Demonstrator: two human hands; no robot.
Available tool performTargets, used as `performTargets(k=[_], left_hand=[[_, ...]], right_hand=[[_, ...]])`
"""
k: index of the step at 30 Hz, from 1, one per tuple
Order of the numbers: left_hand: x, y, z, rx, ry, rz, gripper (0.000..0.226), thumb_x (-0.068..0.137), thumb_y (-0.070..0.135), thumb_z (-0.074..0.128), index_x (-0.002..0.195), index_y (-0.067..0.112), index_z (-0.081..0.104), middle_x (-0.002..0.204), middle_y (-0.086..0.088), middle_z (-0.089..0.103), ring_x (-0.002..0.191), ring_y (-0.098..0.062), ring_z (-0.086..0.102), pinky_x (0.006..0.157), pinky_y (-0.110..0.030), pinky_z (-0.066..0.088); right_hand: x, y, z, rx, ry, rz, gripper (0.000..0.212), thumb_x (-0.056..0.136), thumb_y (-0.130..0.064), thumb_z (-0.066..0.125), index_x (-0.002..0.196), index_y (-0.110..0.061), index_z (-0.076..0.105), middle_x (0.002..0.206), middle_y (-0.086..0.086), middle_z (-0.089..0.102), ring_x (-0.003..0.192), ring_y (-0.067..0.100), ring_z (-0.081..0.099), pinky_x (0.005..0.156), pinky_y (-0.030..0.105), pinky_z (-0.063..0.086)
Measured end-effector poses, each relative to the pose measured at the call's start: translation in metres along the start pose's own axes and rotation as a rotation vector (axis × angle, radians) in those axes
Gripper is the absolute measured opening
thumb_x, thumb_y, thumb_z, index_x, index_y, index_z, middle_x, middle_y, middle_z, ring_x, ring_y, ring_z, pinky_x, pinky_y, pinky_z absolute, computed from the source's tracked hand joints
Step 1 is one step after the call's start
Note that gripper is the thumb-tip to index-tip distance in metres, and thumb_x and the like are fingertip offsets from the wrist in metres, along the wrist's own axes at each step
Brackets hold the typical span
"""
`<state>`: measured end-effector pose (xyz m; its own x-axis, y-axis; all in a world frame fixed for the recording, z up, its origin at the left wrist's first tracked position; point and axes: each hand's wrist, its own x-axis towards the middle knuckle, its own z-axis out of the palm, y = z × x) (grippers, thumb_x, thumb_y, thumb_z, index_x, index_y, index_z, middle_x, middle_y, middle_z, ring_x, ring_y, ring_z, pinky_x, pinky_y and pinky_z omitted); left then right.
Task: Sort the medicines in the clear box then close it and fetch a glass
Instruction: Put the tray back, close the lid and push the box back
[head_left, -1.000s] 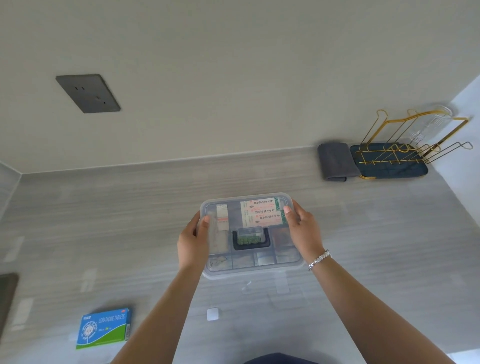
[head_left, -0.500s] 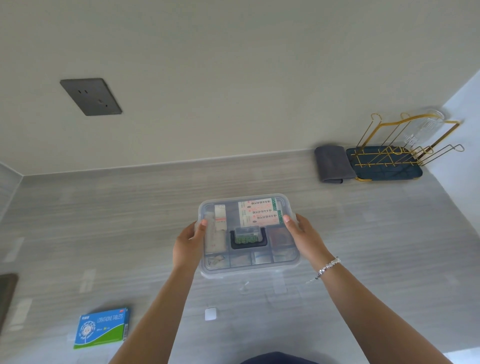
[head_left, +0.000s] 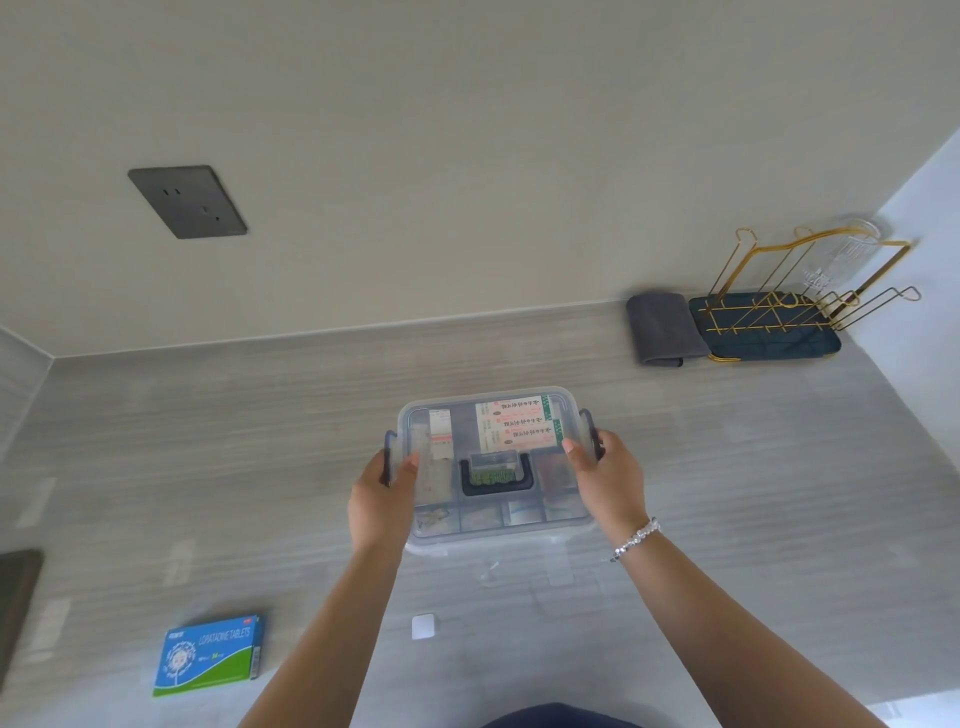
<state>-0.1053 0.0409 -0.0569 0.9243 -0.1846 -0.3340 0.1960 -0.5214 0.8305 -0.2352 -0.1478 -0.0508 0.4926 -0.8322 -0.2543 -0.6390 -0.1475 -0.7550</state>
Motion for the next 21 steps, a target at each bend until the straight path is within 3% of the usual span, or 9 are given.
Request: performTargets(k=[3,5,8,10,13,15,17,18,21], left_hand=[[-0.004,-0.001,0.003,-0.044,0.01,-0.02,0.036,0.09,0.031,0.054,0.122,0.014,0.059,0.104,-0.014,0.069,0.094,-0.033,0.063,0.068,-0.035,0.05],[-0.005,-0.001,0.007,-0.041,0.058,-0.032,0.042,0.09,0.028,0.054,0.131,0.018,0.053,0.093,-0.002,0.072,0.081,-0.022,0.064,0.062,-0.028,0.048],[-0.006,0.0,0.013,-0.017,0.108,-0.042,0.042,0.091,0.025,0.052,0.133,0.019,0.051,0.057,0.012,0.055,0.051,-0.012,0.039,0.046,-0.023,0.031],[-0.006,0.0,0.013,-0.035,0.094,-0.047,0.042,0.091,0.025,0.052,0.133,0.02,0.05,0.068,0.009,0.065,0.052,-0.012,0.041,0.046,-0.022,0.031],[0.007,0.006,0.01,-0.085,0.071,-0.055,0.042,0.09,0.025,0.054,0.132,0.022,0.052,0.119,0.005,0.067,0.075,-0.004,0.058,0.059,-0.016,0.042],[0.025,0.014,0.007,-0.132,0.06,-0.067,0.042,0.089,0.024,0.056,0.131,0.021,0.053,0.129,0.004,0.06,0.102,-0.011,0.061,0.08,-0.021,0.048],[0.047,0.026,0.006,-0.167,0.048,-0.075,0.04,0.087,0.023,0.059,0.127,0.021,0.057,0.126,0.005,0.063,0.113,-0.017,0.059,0.095,-0.028,0.046],[0.059,0.031,0.006,-0.179,0.038,-0.066,0.035,0.087,0.022,0.059,0.122,0.024,0.062,0.118,0.008,0.067,0.109,-0.017,0.061,0.094,-0.03,0.049],[0.095,0.053,0.009,-0.156,0.012,-0.009,0.03,0.088,0.017,0.057,0.112,0.032,0.065,0.091,0.017,0.068,0.084,-0.012,0.062,0.065,-0.021,0.05]], right_hand=[[-0.005,0.001,0.001,-0.026,0.022,-0.038,0.028,0.09,-0.028,0.054,0.108,-0.007,0.062,0.082,0.0,0.06,0.071,0.015,0.052,0.05,0.017,0.032],[-0.005,0.001,0.004,-0.062,0.04,-0.036,0.03,0.092,-0.025,0.052,0.111,-0.003,0.061,0.081,0.005,0.063,0.069,0.015,0.05,0.052,0.019,0.034],[-0.006,-0.002,0.008,-0.068,0.062,-0.005,0.041,0.094,-0.023,0.05,0.13,-0.004,0.052,0.091,0.013,0.071,0.067,0.014,0.051,0.051,0.015,0.035],[-0.009,-0.004,0.008,-0.029,0.064,0.01,0.045,0.094,-0.022,0.05,0.136,-0.006,0.046,0.099,0.012,0.072,0.071,0.016,0.056,0.061,0.021,0.042],[-0.002,-0.012,0.006,0.061,0.051,-0.001,0.039,0.092,-0.02,0.052,0.13,-0.011,0.054,0.101,0.006,0.072,0.081,0.019,0.064,0.07,0.029,0.051],[0.011,-0.022,0.007,0.096,0.02,-0.04,0.031,0.09,-0.019,0.054,0.12,-0.017,0.062,0.087,-0.003,0.07,0.074,0.015,0.063,0.064,0.028,0.051],[0.031,-0.034,0.01,0.142,-0.001,-0.054,0.029,0.089,-0.017,0.056,0.116,-0.022,0.064,0.081,-0.009,0.066,0.07,0.011,0.062,0.056,0.02,0.047],[0.042,-0.041,0.012,0.163,-0.009,-0.05,0.029,0.088,-0.017,0.057,0.116,-0.023,0.065,0.082,-0.009,0.067,0.073,0.012,0.064,0.057,0.021,0.048],[0.08,-0.058,0.022,0.2,-0.043,-0.045,0.031,0.088,-0.016,0.058,0.116,-0.023,0.065,0.091,-0.002,0.073,0.083,0.018,0.068,0.069,0.029,0.054]])
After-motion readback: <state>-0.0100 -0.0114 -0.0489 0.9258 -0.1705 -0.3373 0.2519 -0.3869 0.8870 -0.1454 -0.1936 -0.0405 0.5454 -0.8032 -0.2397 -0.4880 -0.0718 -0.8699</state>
